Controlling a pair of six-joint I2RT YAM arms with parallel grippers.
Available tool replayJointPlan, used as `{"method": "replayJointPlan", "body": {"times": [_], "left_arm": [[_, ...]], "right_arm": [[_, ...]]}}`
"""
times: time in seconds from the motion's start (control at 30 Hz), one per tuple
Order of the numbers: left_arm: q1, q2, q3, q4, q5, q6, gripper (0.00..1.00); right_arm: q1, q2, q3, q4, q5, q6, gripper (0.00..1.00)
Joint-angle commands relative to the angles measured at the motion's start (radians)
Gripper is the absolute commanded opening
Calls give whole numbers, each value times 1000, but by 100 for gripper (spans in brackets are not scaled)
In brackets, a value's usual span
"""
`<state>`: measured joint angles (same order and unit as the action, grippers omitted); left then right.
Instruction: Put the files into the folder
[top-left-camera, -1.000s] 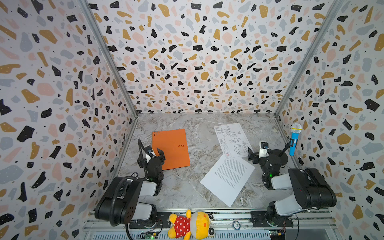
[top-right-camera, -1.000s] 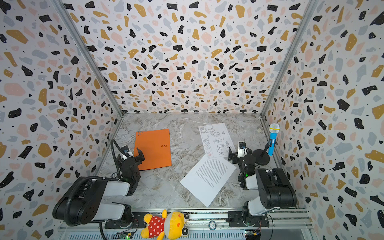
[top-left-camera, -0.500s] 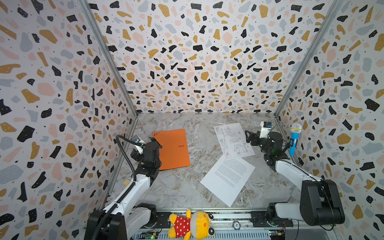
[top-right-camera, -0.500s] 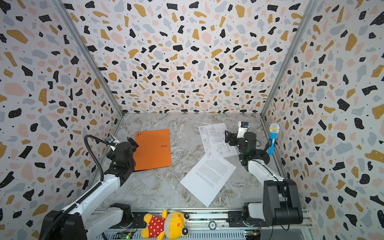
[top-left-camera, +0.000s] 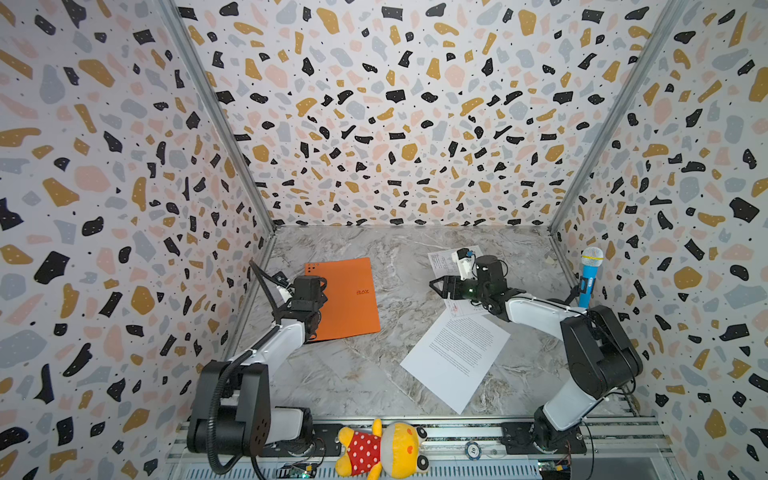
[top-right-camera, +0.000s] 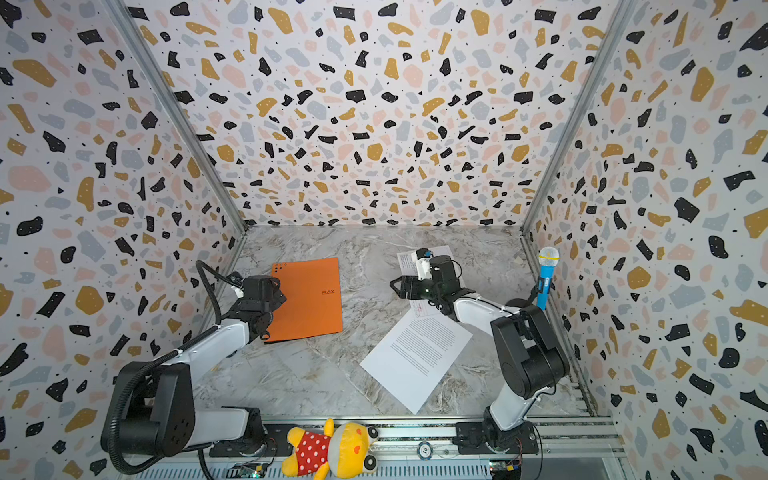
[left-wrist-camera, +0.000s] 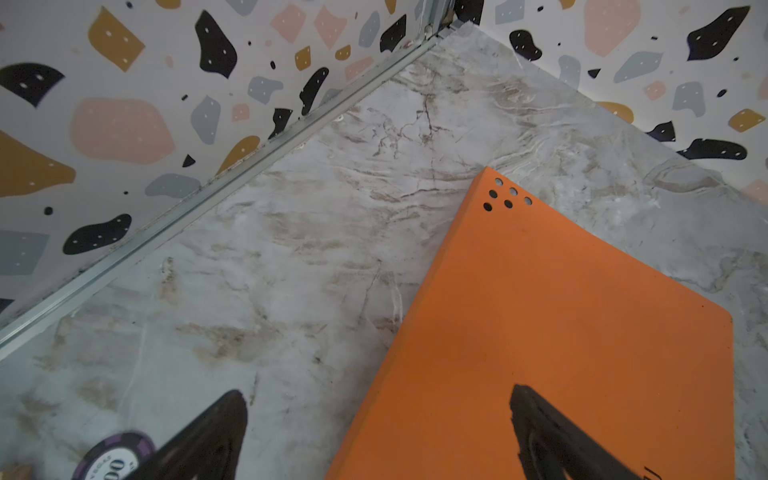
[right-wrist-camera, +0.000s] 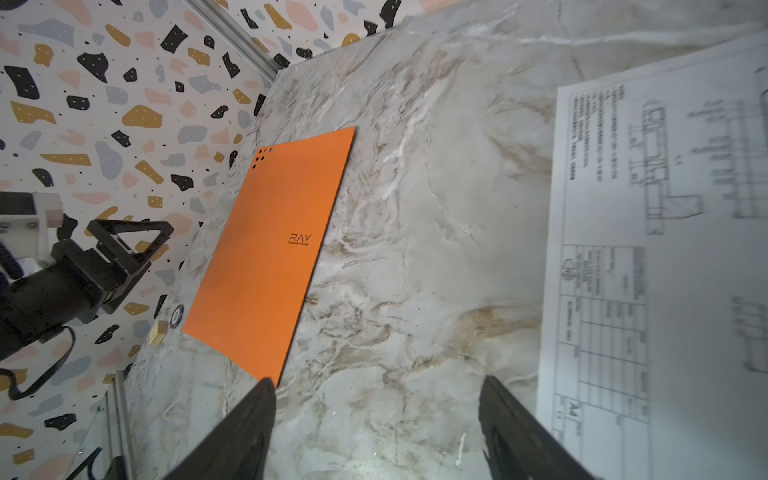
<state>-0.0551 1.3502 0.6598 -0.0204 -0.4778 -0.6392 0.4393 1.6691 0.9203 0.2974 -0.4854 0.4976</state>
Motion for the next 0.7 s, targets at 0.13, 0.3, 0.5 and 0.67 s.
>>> {"method": "replayJointPlan", "body": {"times": [0.13,0.3,0.5,0.67], "left_arm": [[27,101,31,1,193,62,100],[28,144,54,-3,222,80,100],[29,191,49,-4,245,88,100],[29,207,46,14,273,96,100]], "right_arm": [[36,41,37,-17,5,133,75],[39,80,63,-44,-8,139,73],[50,116,80,-43,-41,133,73],[66,145,94,-36,-48,113,72]]}}
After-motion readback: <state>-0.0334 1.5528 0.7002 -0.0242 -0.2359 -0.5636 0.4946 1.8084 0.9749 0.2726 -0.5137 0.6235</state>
